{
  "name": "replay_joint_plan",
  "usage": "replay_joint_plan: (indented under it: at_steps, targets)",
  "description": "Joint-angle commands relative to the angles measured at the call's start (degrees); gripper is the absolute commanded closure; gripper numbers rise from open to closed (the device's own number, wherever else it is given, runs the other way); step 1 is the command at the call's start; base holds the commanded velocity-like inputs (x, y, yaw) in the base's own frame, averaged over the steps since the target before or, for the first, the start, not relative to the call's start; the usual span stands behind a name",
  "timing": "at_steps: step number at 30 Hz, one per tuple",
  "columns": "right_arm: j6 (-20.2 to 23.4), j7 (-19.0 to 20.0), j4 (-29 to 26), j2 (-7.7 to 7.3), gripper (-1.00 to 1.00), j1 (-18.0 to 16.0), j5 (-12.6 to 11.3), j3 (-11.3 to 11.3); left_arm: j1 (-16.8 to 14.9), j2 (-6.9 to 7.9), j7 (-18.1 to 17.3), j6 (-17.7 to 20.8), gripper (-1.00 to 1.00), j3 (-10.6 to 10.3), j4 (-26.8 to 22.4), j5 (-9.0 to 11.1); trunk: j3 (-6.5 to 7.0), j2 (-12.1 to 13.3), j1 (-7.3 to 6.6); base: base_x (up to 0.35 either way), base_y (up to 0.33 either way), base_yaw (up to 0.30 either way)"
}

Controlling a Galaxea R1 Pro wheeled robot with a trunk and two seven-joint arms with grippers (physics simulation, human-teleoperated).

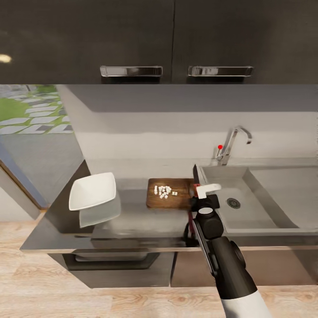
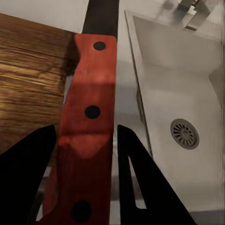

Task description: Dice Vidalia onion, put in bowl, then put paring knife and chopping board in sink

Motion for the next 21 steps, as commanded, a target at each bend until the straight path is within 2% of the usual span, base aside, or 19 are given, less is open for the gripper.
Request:
replay_joint_plan:
  at_steps: [1,9,21]
  targets:
    - [0.29,-0.43,0.01,0.0,1.0,-0.05,-0.11,0.1,0.03,-0.03,0.04,-0.06,-1.0,0.07,-0.08,0.35,-0.07,-0.08,0.02,0.0,-0.264,0.0]
    - [0.33,-0.5,0.12,0.0,1.0,-0.05,-0.06,0.1,0.03,-0.19,0.04,-0.06,-1.0,0.07,-0.08,0.26,-0.07,-0.08,0.02,0.032,-0.267,0.0]
    - [0.38,-0.5,0.13,0.0,1.0,-0.05,-0.13,0.1,0.03,-0.18,0.04,-0.06,-1.0,0.07,-0.12,0.26,-0.07,-0.08,0.02,0.159,-0.267,0.0]
